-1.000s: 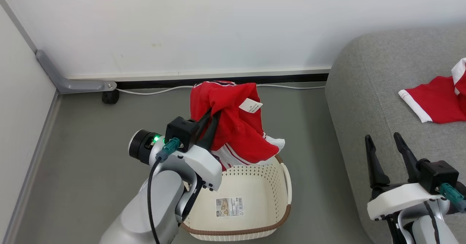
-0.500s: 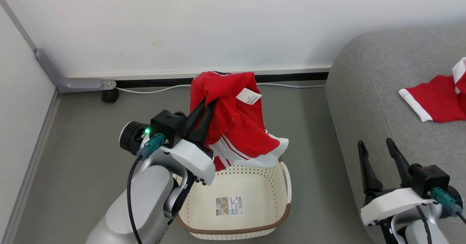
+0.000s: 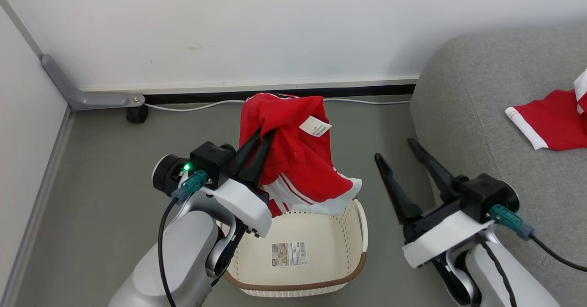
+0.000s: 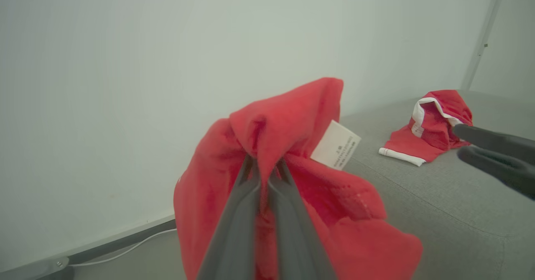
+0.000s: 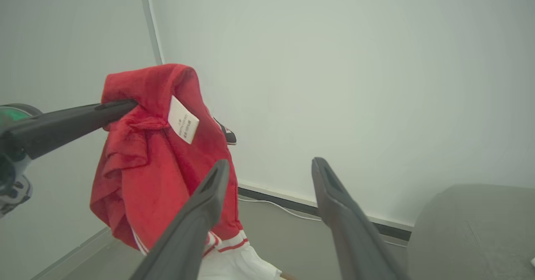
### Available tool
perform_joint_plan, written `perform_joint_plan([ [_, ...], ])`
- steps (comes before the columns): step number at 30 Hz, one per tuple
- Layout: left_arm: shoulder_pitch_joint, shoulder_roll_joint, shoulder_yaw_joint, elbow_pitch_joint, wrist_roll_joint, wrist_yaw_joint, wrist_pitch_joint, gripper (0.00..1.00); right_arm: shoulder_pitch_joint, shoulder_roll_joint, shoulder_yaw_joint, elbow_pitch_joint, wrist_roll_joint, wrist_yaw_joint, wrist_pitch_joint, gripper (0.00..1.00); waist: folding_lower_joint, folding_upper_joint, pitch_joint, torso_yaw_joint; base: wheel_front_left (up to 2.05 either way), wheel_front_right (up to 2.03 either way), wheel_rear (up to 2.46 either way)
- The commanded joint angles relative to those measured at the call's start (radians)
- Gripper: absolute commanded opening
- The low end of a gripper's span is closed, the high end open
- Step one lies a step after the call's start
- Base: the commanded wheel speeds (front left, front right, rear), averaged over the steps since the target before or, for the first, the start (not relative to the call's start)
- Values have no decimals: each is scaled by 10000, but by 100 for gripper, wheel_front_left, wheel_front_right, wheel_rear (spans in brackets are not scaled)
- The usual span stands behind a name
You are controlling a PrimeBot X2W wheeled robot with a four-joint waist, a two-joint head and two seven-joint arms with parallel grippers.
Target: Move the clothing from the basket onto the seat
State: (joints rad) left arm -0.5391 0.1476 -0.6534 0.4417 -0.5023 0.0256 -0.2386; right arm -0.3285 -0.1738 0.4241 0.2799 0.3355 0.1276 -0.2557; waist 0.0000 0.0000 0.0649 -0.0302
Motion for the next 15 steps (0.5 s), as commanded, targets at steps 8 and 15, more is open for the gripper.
perform_joint_plan([
  [8, -452, 120, 377, -30, -15, -238, -187, 0, -1314, -727, 2695, -174, 1406, 31, -61, 100, 0, 0, 38, 134, 0, 0, 0],
  [15, -506, 24, 369, 31, 123, -409, -219, 0, -2307, -594, 4071, 818, 2064, 31, -61, 100, 0, 0, 127, 242, 0, 0, 0],
])
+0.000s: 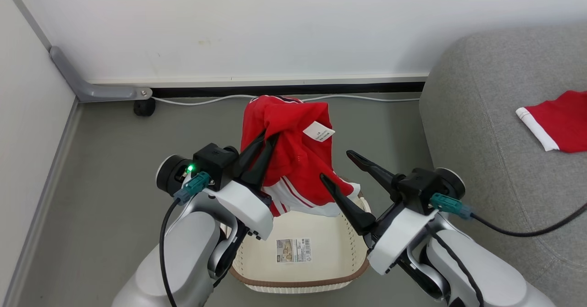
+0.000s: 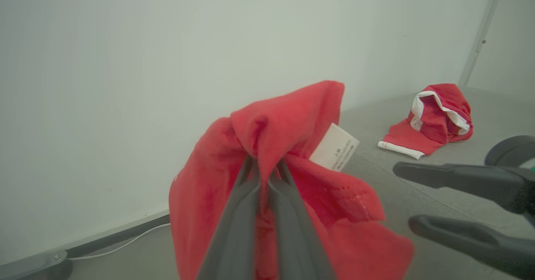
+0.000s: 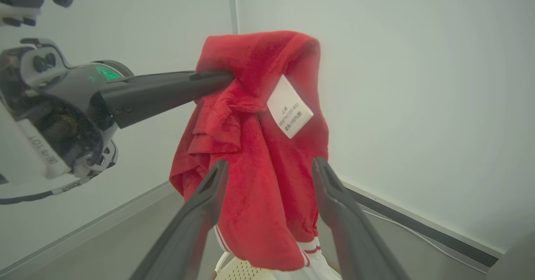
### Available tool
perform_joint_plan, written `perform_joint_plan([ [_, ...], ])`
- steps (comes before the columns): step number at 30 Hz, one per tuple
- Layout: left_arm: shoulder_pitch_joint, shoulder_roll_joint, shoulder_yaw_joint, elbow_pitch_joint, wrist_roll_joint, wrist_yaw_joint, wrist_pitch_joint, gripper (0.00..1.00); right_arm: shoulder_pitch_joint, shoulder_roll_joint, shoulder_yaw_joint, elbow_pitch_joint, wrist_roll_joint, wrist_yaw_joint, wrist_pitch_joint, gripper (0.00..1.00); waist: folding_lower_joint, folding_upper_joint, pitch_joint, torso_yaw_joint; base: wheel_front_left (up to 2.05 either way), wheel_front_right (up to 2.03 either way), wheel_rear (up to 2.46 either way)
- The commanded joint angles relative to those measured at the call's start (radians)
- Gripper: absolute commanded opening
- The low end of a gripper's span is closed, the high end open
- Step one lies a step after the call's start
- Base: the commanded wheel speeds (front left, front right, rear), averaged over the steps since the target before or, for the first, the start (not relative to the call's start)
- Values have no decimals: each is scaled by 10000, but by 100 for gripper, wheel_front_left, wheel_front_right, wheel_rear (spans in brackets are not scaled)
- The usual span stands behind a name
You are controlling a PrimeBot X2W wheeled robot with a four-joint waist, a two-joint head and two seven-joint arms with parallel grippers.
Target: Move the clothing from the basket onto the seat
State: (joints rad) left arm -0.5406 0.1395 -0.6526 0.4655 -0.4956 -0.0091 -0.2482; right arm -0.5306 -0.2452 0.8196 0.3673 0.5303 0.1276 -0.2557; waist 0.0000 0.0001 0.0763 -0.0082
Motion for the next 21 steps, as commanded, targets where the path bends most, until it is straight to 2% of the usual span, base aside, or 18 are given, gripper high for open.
perform_joint_plan([
  [1, -495, 85, 355, -200, 79, -87, -125, 0, -410, 191, 250, 126, 147, 31, -61, 100, 0, -1, 26, 42, 0, 0, 0],
  [14, -576, -357, 217, -220, 410, -369, -134, 0, -1954, 1166, 1884, 2584, 596, 31, -61, 100, 0, -1, 130, 435, 0, 0, 0],
  [21, -595, -564, 121, -254, 546, -502, -134, 0, -2377, 1698, 2069, 3794, 662, 31, -61, 100, 0, -1, 155, 663, 0, 0, 0],
])
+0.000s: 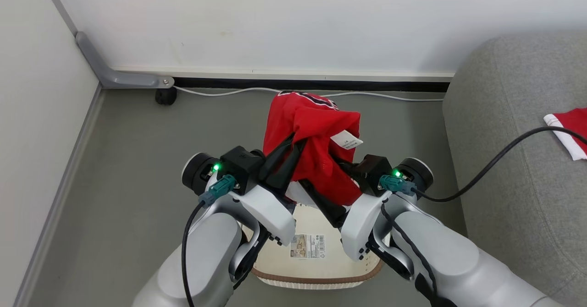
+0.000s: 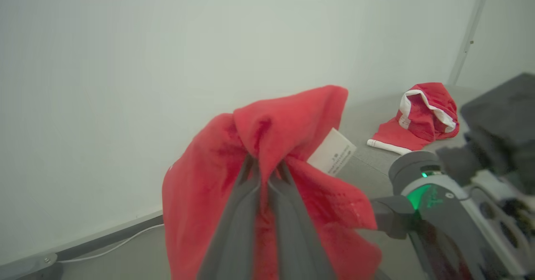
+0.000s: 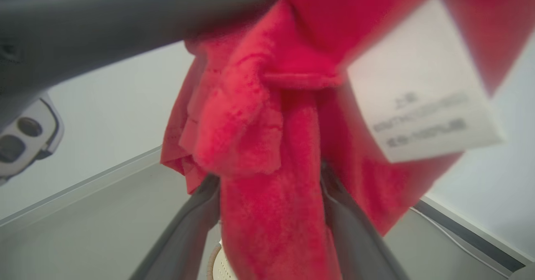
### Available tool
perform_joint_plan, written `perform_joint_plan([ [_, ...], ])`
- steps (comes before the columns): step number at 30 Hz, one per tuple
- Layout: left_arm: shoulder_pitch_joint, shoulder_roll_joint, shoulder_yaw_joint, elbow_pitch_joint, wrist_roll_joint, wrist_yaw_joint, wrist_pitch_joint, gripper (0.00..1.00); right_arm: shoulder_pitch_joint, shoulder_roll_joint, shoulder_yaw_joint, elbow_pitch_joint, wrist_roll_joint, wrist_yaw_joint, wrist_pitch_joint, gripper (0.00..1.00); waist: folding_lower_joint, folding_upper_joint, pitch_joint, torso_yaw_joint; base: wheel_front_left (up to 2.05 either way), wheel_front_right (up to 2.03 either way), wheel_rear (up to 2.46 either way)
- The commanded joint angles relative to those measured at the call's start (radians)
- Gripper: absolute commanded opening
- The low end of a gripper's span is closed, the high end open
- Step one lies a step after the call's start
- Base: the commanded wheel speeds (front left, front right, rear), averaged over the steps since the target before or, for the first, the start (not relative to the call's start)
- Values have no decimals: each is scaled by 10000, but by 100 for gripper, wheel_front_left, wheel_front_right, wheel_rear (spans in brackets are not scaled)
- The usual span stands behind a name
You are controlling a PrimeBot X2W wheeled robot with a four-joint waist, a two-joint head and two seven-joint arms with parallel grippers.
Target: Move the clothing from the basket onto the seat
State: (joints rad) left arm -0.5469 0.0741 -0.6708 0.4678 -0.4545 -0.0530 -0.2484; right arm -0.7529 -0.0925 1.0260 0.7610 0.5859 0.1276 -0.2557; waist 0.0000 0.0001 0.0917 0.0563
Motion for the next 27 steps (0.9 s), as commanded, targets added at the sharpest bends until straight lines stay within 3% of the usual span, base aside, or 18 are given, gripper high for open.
perform_joint_plan([
  [1, -529, 66, 289, -286, 150, -86, -133, 0, -180, 221, 27, -45, 155, 31, -61, 100, 0, -1, -1, 51, 0, 0, 0],
  [2, -529, 45, 273, -290, 171, -104, -133, 0, -207, 260, 66, 64, 188, 31, -61, 100, 0, -1, 0, 84, 0, 0, 0],
  [3, -528, 24, 262, -290, 185, -120, -133, 0, -215, 294, 80, 142, 265, 31, -61, 87, 0, -1, 1, 117, 0, 0, 0],
  [4, -526, 4, 254, -285, 196, -134, -133, 0, -234, 321, 100, 202, 322, 31, -61, 49, 0, -1, 1, 146, 0, 0, 0],
  [5, -523, -13, 251, -282, 211, -143, -133, 0, -267, 341, 85, 224, 334, 31, -61, 21, 0, -1, 4, 169, 0, 0, 0],
  [6, -515, -29, 256, -276, 222, -149, -133, 0, -267, 356, 23, 210, 369, 31, -61, 0, 0, -1, 6, 188, 0, 0, 0],
  [13, -409, -76, 455, -234, 383, -116, -133, 0, -68, 392, -474, -66, 156, 31, -61, 0, 0, -1, 6, 92, 0, 0, 0],
  [15, -373, -85, 526, -243, 485, -97, -133, 35, -21, 392, -609, -157, 26, 31, -61, 0, 0, -1, 13, 14, 0, 0, 0],
  [16, -352, -91, 563, -255, 538, -85, -133, 71, -3, 392, -673, -209, -38, 31, -61, 0, 0, -1, 17, -20, 0, 0, 0],
  [17, -327, -99, 602, -261, 577, -73, -133, 100, 17, 385, -728, -271, -99, 31, -61, 0, 0, -1, 23, -53, 0, 0, 0],
  [27, -188, -165, 929, -33, 843, -114, -133, 100, 245, 336, -1176, -629, -472, 31, -61, 0, 0, -1, 102, -331, 0, 0, 0],
])
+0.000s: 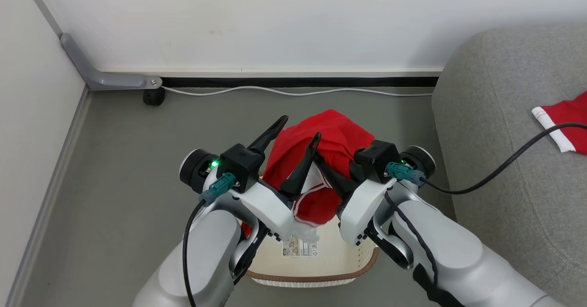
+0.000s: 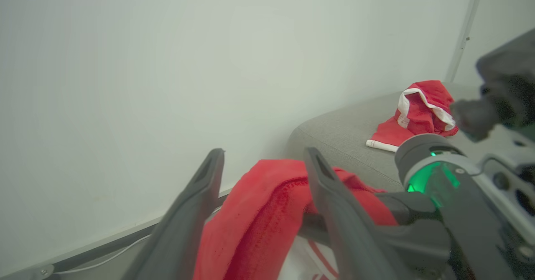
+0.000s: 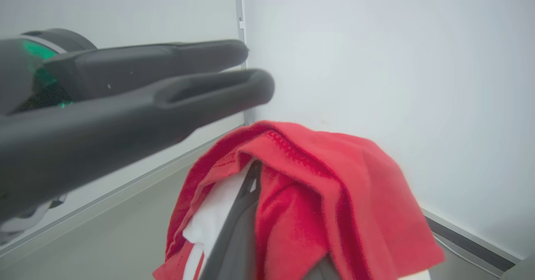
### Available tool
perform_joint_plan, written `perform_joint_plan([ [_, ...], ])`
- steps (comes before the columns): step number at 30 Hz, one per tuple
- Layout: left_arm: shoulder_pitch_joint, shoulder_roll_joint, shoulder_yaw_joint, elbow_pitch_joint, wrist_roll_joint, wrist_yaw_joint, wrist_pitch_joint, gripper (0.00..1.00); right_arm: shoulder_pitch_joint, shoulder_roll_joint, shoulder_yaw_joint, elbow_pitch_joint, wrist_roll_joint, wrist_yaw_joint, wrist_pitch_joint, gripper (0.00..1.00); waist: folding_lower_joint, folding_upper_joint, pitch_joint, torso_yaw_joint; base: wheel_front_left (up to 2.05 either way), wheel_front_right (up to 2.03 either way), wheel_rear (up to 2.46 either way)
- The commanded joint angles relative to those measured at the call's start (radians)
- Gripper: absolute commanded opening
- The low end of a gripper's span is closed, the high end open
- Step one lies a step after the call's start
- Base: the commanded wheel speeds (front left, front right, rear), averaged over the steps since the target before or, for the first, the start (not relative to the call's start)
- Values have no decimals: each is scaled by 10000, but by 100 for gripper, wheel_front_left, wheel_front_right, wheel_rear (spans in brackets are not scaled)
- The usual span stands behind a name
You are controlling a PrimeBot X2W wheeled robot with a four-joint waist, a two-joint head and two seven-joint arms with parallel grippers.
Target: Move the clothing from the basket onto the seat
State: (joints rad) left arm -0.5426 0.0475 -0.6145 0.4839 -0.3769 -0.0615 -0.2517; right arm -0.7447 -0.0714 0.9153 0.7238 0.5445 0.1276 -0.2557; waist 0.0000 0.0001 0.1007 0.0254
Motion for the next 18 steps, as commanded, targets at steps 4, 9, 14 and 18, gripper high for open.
perform_joint_plan([
  [4, -204, 92, 448, -129, 92, -93, -101, 100, 210, 86, -247, -364, -185, 31, -61, 0, 0, -1, 46, -118, 0, 0, 0],
  [9, -134, 79, 637, -115, 151, -157, -101, 100, 359, -67, -732, -645, -438, 31, -61, 0, 0, -1, 76, -413, 0, 0, 0],
  [14, -2, 73, 829, -81, 277, -204, -101, 100, 610, -297, -1369, -1054, -775, 31, -61, 0, 0, -1, 21, -902, 0, 0, 0],
  [18, 130, 73, 967, -63, 396, -259, -101, 100, 818, -445, -1806, -1360, -996, 31, -61, 0, 0, -1, -75, -1401, 0, 0, 0],
])
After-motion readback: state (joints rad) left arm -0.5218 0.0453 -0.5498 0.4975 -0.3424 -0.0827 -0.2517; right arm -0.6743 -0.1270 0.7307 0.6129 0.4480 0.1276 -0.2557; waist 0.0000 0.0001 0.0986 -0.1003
